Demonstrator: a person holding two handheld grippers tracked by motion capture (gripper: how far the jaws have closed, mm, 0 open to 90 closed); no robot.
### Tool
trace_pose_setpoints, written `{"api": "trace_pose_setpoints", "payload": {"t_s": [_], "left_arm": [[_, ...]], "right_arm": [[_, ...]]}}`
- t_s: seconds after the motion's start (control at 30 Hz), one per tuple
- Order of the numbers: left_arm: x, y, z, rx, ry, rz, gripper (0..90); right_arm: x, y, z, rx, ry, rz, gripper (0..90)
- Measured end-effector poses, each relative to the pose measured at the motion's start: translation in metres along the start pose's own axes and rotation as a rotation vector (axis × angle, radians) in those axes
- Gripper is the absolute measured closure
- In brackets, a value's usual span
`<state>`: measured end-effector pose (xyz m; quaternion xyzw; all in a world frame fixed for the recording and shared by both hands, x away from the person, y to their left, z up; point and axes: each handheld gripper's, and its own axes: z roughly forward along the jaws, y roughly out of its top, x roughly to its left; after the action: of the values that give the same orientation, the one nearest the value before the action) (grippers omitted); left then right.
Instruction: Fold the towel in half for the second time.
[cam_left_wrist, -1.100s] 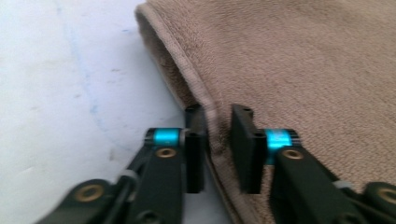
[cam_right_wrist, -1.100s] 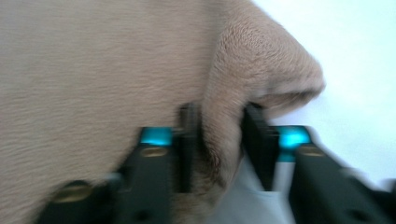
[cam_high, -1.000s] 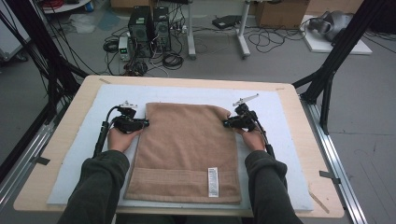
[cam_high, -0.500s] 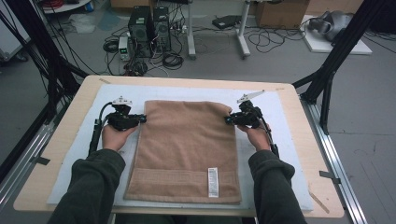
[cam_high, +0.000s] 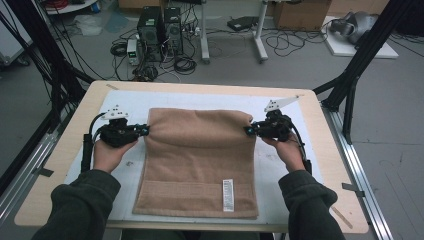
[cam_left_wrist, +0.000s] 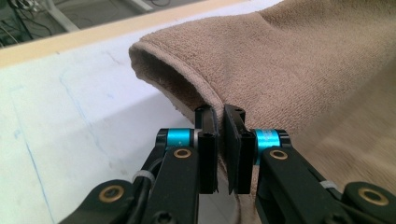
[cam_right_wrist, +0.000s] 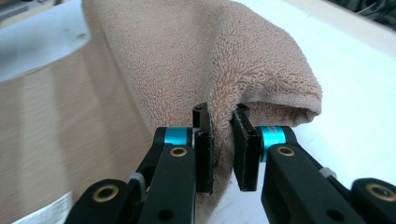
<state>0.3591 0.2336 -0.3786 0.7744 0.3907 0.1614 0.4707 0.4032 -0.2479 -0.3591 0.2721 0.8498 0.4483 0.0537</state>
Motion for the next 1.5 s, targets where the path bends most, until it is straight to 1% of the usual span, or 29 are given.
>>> {"api": "trace_pose_setpoints", "payload": {"t_s": [0.07,0.1,0.17,0.2,0.23,0.3,0.33,0.4,0.47,0.53,0.57,0.63,0.67,0.73,0.77,0.83,0.87,0.9,0.97,1.03,1.1,1.2,1.23,1.27,1.3,1.33,1.4,1.47,1.5], "left_arm": [[-0.007,-0.009,-0.007,0.005,-0.025,0.01,83.9],[-0.009,-0.012,-0.009,0.01,-0.028,0.015,83.8],[-0.019,-0.023,-0.017,0.007,-0.041,0.012,83.8],[-0.022,-0.027,-0.019,0.014,-0.042,0.018,83.8],[-0.027,-0.035,-0.023,0.021,-0.05,0.017,83.8],[-0.033,-0.047,-0.026,0.027,-0.059,0.024,83.8],[-0.035,-0.053,-0.026,0.042,-0.056,0.028,83.7],[-0.037,-0.066,-0.026,0.051,-0.067,0.009,83.7],[-0.037,-0.074,-0.024,0.067,-0.063,0.017,83.7],[-0.036,-0.08,-0.022,0.074,-0.07,-0.003,82.9],[-0.035,-0.08,-0.022,0.077,-0.072,-0.003,81.9],[-0.034,-0.078,-0.023,0.079,-0.071,-0.004,77.2],[-0.033,-0.076,-0.024,0.081,-0.07,-0.004,72.2],[-0.032,-0.072,-0.026,0.082,-0.067,-0.002,63.7],[-0.031,-0.07,-0.027,0.079,-0.066,-0.005,61.0],[-0.029,-0.064,-0.031,0.079,-0.055,0.007,56.7],[-0.029,-0.06,-0.032,0.073,-0.05,0.007,54.7],[-0.028,-0.057,-0.033,0.066,-0.047,0.008,53.3],[-0.026,-0.049,-0.032,0.07,-0.052,0.016,52.3],[-0.024,-0.039,-0.029,0.064,-0.041,0.025,51.2],[-0.022,-0.031,-0.023,0.064,-0.037,0.028,50.5],[-0.017,-0.023,-0.01,0.074,-0.014,0.035,47.3],[-0.014,-0.023,-0.003,0.081,-0.012,0.026,46.2],[-0.01,-0.024,0.004,0.099,-0.011,0.016,46.3],[-0.006,-0.024,0.011,0.121,-0.018,0.001,45.5],[-0.004,-0.026,0.016,0.13,-0.019,-0.014,43.7],[0.0,-0.029,0.026,0.152,-0.018,-0.03,43.7],[0.002,-0.032,0.034,0.184,-0.024,-0.034,43.8],[0.004,-0.033,0.036,0.189,-0.033,-0.044,44.2]], "right_arm": [[0.007,-0.006,-0.001,0.027,0.011,0.0,80.9],[0.013,-0.009,-0.001,0.051,0.011,-0.014,80.8],[0.021,-0.016,-0.003,0.061,0.015,-0.039,80.7],[0.027,-0.021,-0.003,0.067,0.019,-0.044,80.7],[0.03,-0.024,-0.004,0.067,0.026,-0.045,80.7],[0.037,-0.035,-0.003,0.076,0.038,-0.043,80.7],[0.039,-0.041,-0.003,0.076,0.047,-0.04,80.7],[0.044,-0.055,0.001,0.095,0.059,-0.033,80.7],[0.045,-0.066,0.006,0.119,0.066,-0.019,80.7],[0.046,-0.076,0.011,0.119,0.074,0.006,80.5],[0.046,-0.08,0.012,0.114,0.074,0.013,80.1],[0.046,-0.081,0.012,0.109,0.069,0.015,76.6],[0.046,-0.08,0.012,0.108,0.064,0.014,72.2],[0.047,-0.075,0.008,0.105,0.037,0.013,61.8],[0.047,-0.072,0.005,0.103,0.032,0.014,59.1],[0.047,-0.066,-0.002,0.084,-0.005,0.001,51.5],[0.046,-0.063,-0.005,0.077,-0.013,-0.002,50.0],[0.046,-0.06,-0.008,0.071,-0.023,-0.012,48.2],[0.043,-0.054,-0.012,0.065,-0.037,-0.013,45.3],[0.038,-0.046,-0.013,0.058,-0.047,-0.015,42.1],[0.034,-0.038,-0.012,0.049,-0.06,-0.02,41.6],[0.025,-0.028,-0.003,0.052,-0.068,-0.011,41.0],[0.022,-0.026,0.001,0.056,-0.067,-0.011,40.7],[0.019,-0.025,0.006,0.067,-0.06,-0.001,39.9],[0.015,-0.026,0.012,0.081,-0.058,0.008,39.4],[0.011,-0.027,0.018,0.094,-0.053,0.02,38.7],[0.004,-0.032,0.029,0.14,-0.04,0.05,36.5],[-0.001,-0.036,0.036,0.165,-0.018,0.074,36.2],[-0.003,-0.038,0.039,0.18,-0.014,0.086,35.9]]}}
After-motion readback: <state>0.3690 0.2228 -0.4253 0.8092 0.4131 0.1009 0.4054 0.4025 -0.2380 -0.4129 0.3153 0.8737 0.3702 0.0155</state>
